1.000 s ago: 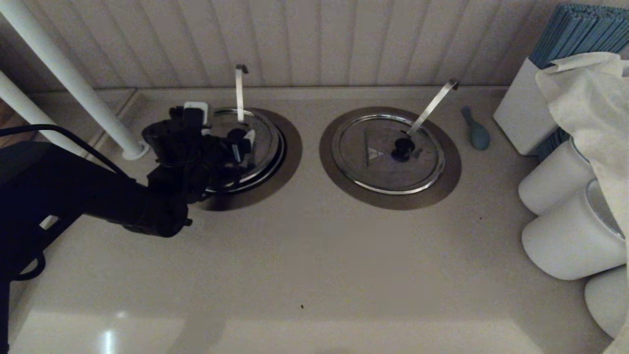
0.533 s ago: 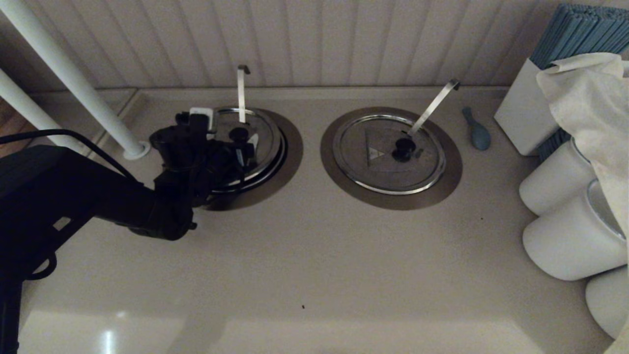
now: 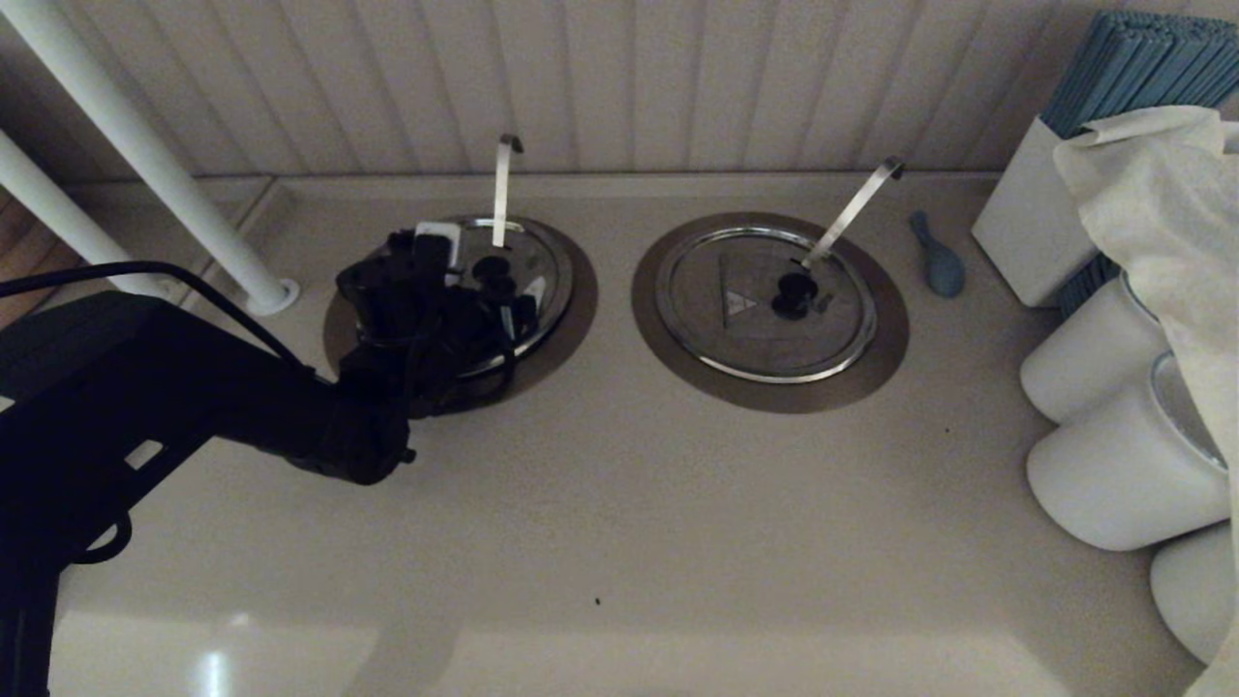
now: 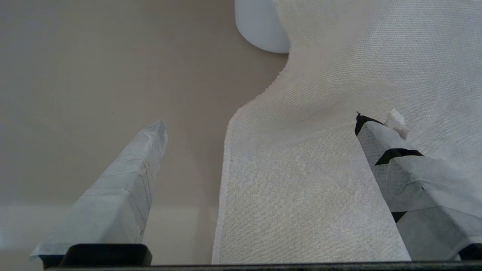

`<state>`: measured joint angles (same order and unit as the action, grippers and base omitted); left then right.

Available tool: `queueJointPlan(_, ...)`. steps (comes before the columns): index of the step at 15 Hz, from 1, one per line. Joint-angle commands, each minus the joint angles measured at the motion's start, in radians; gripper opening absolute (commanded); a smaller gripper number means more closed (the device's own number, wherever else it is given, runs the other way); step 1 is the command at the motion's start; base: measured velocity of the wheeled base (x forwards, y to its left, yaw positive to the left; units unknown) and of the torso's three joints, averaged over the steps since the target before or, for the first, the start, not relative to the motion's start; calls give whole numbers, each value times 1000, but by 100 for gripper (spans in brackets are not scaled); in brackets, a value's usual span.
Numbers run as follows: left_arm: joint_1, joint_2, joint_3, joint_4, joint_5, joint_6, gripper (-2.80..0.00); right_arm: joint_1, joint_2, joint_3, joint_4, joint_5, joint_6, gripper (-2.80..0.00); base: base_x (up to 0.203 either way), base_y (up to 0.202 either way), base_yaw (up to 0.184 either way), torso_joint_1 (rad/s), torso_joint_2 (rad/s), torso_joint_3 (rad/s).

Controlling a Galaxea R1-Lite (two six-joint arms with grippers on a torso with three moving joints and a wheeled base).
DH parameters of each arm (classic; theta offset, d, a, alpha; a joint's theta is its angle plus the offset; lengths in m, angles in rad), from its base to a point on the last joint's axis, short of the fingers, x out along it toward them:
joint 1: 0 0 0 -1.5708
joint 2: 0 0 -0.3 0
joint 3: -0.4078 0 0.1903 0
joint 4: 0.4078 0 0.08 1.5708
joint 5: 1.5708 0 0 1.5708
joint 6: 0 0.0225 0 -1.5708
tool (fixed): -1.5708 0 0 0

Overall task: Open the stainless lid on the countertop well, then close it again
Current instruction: Open the lid

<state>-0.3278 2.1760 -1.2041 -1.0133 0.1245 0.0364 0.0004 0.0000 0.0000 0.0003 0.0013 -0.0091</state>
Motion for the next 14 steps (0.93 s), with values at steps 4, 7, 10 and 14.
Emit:
queueJointPlan(4, -10, -8, 12, 25, 0, -3, 0, 0, 0, 0, 0, 0, 0, 0, 0, 0, 0, 0, 0, 0)
queueJointPlan(7, -6, -4, 5, 67, 4, 0, 0, 0, 0, 0, 0, 0, 0, 0, 0, 0, 0, 0, 0, 0)
queueJointPlan(10, 1, -28, 3, 137, 5, 6, 0, 1, 0, 0, 1, 0, 0, 0, 0, 0, 0, 0, 0, 0)
queueJointPlan(14, 2, -24, -4, 183, 6, 8, 0, 1, 0, 0, 0, 0, 0, 0, 0, 0, 0, 0, 0, 0)
